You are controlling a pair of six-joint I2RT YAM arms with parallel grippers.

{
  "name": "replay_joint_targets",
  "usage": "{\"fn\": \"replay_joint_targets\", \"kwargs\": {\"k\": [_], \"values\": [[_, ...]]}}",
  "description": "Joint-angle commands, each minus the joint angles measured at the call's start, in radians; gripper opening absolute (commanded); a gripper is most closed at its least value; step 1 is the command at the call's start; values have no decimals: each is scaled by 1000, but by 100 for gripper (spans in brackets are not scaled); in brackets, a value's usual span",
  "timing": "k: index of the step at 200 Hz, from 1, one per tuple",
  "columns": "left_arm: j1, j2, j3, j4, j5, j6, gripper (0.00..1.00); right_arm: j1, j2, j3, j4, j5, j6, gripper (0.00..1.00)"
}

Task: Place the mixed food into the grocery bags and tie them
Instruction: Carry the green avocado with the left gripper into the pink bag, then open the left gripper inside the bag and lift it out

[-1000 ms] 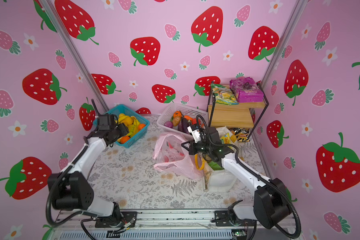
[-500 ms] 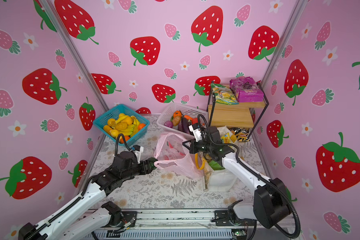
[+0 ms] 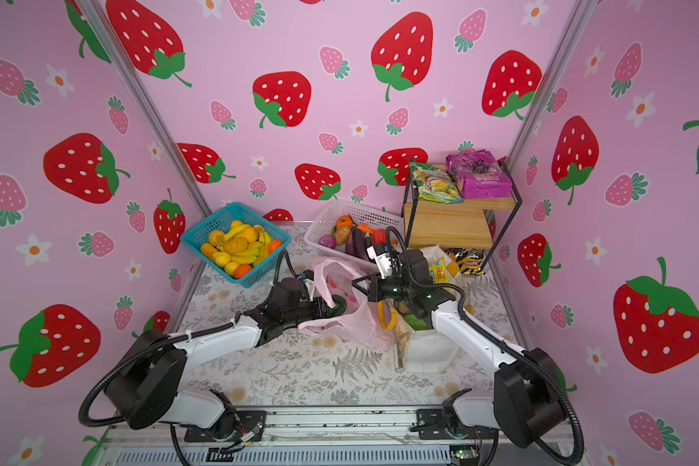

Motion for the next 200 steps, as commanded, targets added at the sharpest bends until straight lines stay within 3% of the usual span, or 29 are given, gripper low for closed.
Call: {"fn": "replay_joint_targets", "kwargs": {"k": [1, 41, 74, 148, 187, 200], "values": [[-18, 51, 69, 51, -57, -24, 70, 5, 7, -10, 54, -35, 27, 0], [-13, 126, 100, -49, -92, 9, 77, 5, 3, -16, 57, -28, 21, 0], [-9, 76, 87, -89, -85, 55, 83, 5, -5, -16, 43, -13, 10, 0], [48, -360, 7, -382, -79, 256, 89, -8, -25, -14, 13, 24, -24, 0], [197, -526, 21, -593, -76, 287, 86, -18, -24, -5, 16, 36, -26, 0], [267, -552, 24, -644, -125, 274, 84, -18, -20, -2, 18, 33, -25, 0]]}}
